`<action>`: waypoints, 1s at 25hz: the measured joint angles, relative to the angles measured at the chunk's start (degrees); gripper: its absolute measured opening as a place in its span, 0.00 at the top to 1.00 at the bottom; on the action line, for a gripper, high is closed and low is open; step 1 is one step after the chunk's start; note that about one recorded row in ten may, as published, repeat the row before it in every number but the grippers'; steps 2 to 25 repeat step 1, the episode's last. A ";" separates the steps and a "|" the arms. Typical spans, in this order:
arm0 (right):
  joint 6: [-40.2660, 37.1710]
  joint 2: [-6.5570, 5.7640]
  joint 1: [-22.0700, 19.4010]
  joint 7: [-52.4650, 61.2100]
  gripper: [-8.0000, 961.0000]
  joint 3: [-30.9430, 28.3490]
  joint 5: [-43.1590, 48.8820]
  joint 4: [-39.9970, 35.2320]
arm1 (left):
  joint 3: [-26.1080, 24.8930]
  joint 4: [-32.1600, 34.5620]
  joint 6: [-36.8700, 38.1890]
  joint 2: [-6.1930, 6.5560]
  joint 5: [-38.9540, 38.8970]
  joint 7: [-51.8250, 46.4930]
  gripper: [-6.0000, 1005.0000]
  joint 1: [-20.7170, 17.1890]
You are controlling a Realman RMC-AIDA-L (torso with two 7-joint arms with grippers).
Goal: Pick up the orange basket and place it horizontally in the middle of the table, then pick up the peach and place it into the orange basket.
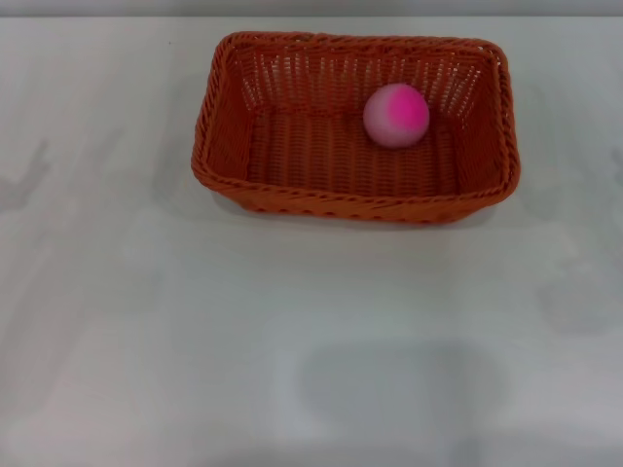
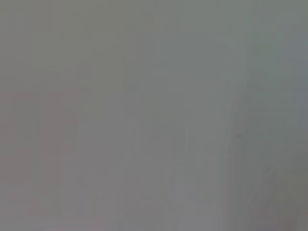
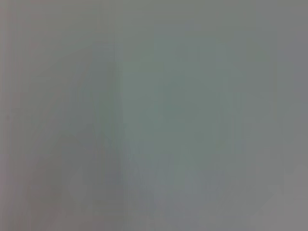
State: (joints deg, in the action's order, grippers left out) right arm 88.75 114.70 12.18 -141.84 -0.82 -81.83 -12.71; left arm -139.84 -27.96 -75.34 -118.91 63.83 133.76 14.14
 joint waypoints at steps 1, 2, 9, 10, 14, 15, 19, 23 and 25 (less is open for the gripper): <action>-0.04 0.00 0.02 -0.01 0.21 -0.01 0.00 0.02 | 0.00 0.01 -0.05 0.00 -0.15 0.09 0.21 -0.01; -0.04 0.00 0.02 -0.01 0.21 -0.01 0.00 0.02 | 0.00 0.01 -0.05 0.00 -0.15 0.09 0.21 -0.01; -0.04 0.00 0.02 -0.01 0.21 -0.01 0.00 0.02 | 0.00 0.01 -0.05 0.00 -0.15 0.09 0.21 -0.01; -0.04 0.00 0.02 -0.01 0.21 -0.01 0.00 0.02 | 0.00 0.01 -0.05 0.00 -0.15 0.09 0.21 -0.01; -0.04 0.00 0.02 -0.01 0.21 -0.01 0.00 0.02 | 0.00 0.01 -0.05 0.00 -0.15 0.09 0.21 -0.01; -0.04 0.00 0.02 -0.01 0.21 -0.01 0.00 0.02 | 0.00 0.01 -0.05 0.00 -0.15 0.09 0.21 -0.01; -0.04 0.00 0.02 -0.01 0.21 -0.01 0.00 0.02 | 0.00 0.01 -0.05 0.00 -0.15 0.09 0.21 -0.01; -0.04 0.00 0.02 -0.01 0.21 -0.01 0.00 0.02 | 0.00 0.01 -0.05 0.00 -0.15 0.09 0.21 -0.01; -0.04 0.00 0.02 -0.01 0.21 -0.01 0.00 0.02 | 0.00 0.01 -0.05 0.00 -0.15 0.09 0.21 -0.01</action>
